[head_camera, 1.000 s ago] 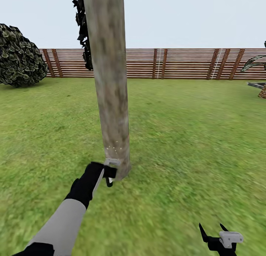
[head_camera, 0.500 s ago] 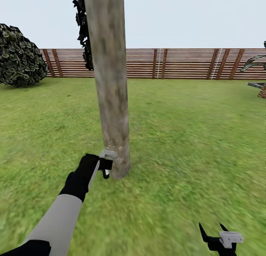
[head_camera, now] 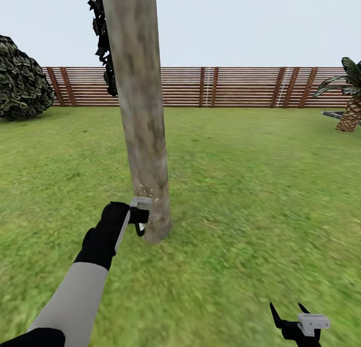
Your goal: In the garden, pick up the pesticide atomizer on the floor and spray pesticide onto both trees until each tree trunk is fully covered.
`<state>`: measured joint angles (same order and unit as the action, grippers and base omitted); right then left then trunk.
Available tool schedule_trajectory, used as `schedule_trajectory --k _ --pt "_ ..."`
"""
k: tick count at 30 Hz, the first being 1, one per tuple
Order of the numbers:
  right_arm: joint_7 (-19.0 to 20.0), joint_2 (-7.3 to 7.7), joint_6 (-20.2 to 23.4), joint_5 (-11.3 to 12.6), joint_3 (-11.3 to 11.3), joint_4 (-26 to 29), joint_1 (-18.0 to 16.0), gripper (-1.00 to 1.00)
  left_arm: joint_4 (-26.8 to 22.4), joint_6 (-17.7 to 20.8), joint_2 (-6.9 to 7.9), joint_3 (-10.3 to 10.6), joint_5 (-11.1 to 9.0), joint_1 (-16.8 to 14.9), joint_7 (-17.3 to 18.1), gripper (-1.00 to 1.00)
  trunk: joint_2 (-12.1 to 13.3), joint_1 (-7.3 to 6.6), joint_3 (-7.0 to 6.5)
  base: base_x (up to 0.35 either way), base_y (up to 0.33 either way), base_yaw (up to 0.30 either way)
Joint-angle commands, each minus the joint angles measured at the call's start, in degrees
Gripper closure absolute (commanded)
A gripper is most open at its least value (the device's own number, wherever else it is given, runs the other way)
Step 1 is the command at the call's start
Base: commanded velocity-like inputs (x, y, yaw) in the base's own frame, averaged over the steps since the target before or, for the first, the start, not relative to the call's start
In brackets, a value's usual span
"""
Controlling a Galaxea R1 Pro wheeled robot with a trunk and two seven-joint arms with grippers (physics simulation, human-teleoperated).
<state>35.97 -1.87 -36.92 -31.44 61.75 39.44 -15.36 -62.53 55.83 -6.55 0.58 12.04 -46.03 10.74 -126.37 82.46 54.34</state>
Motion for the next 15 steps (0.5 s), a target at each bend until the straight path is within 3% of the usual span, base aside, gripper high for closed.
schedule_trajectory --k 1,5,7,8,10,12,13,14,15 --pt "0.4 -0.06 -0.3 -0.4 0.5 0.1 -0.1 -1.00 -0.9 0.7 -0.31 0.0 0.8 0.0 0.5 1.00 0.0 -0.01 0.05 0.000 0.000 -0.003" --pt "0.4 -0.06 -0.3 -0.4 0.5 0.1 -0.1 -1.00 -3.7 1.7 0.38 -0.1 1.0 0.0 0.6 1.00 0.0 -0.01 0.05 0.000 0.000 0.000" --pt "0.4 -0.06 -0.3 -0.4 0.5 0.0 -0.1 -1.00 -3.8 1.7 2.02 -0.2 1.0 0.0 0.6 1.00 0.0 -0.01 0.05 0.000 0.000 0.000" --pt "0.4 -0.06 -0.3 -0.5 0.5 0.0 -0.1 -1.00 -3.8 1.8 4.79 -0.4 0.8 -0.1 0.6 1.00 0.0 -0.01 0.05 0.000 0.000 0.000" --pt "0.4 -0.06 -0.3 -0.5 0.5 0.0 -0.1 -1.00 -3.7 1.8 7.24 -0.6 0.7 -0.3 0.8 1.00 0.0 -0.01 0.05 0.000 0.000 0.000" --pt "0.4 -0.06 -0.3 -0.4 0.5 0.0 -0.1 -1.00 -3.6 1.8 8.25 -0.6 0.7 -0.9 1.5 1.00 0.0 -0.01 0.05 0.000 0.000 0.000" --pt "0.4 -0.06 -0.3 -0.4 0.5 0.1 -0.1 -1.00 -3.7 1.8 8.30 -0.5 0.7 -1.5 4.1 1.00 0.0 -0.01 0.05 0.000 0.000 0.000" --pt "0.4 -0.06 -0.3 -0.4 0.5 0.1 -0.1 -1.00 -3.8 2.0 7.78 -0.3 0.7 -1.6 4.5 1.00 0.0 -0.01 0.05 0.000 0.000 0.000" --pt "0.4 -0.06 -0.3 -0.4 0.5 0.1 -0.1 -1.00 -3.9 2.1 5.12 -0.1 0.8 -1.7 4.8 1.00 0.0 -0.01 0.05 0.000 0.000 0.000"
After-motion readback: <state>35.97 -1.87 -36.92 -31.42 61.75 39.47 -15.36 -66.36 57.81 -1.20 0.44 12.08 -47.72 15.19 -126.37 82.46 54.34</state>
